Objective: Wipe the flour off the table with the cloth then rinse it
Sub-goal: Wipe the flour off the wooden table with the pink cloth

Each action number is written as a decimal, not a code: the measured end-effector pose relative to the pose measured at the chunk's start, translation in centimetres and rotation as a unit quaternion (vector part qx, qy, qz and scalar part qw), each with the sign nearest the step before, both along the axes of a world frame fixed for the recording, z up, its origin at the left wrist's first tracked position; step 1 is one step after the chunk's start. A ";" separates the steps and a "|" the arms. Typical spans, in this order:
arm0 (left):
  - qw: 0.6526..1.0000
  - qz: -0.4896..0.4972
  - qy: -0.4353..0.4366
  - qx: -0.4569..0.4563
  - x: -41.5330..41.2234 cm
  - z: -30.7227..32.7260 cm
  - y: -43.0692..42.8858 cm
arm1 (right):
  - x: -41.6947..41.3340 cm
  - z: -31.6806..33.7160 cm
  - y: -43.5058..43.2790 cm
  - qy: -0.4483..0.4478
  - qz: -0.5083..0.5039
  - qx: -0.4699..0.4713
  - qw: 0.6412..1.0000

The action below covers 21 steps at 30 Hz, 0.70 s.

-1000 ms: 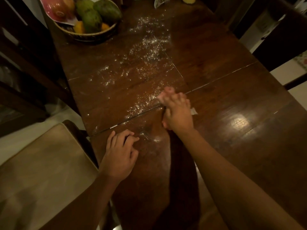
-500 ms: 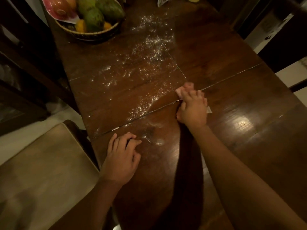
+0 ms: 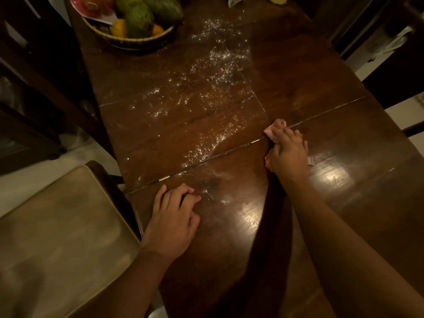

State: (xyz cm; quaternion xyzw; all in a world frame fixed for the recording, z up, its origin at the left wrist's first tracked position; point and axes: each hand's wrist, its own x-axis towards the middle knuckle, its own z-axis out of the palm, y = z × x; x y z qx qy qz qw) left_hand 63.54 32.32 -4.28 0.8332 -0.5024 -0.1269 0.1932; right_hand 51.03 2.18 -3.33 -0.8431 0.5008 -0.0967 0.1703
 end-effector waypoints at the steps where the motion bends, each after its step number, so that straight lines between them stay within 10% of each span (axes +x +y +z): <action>1: 1.000 0.000 0.001 0.000 0.0 0.0 0.0 | 0.3 -0.2 0.7 0.000 0.016 -0.002 1.000; 8: 1.000 -0.002 -0.001 0.018 -0.1 0.4 -0.1 | -1.9 -0.6 2.1 0.059 0.229 -0.021 0.971; 15: 1.000 -0.004 -0.001 0.024 -0.1 0.4 -0.1 | 5.0 -0.2 2.5 0.064 0.030 0.000 0.998; 21: 1.000 -0.006 -0.011 0.025 -0.1 0.3 -0.1 | 6.9 -0.5 6.9 0.059 0.354 0.009 0.933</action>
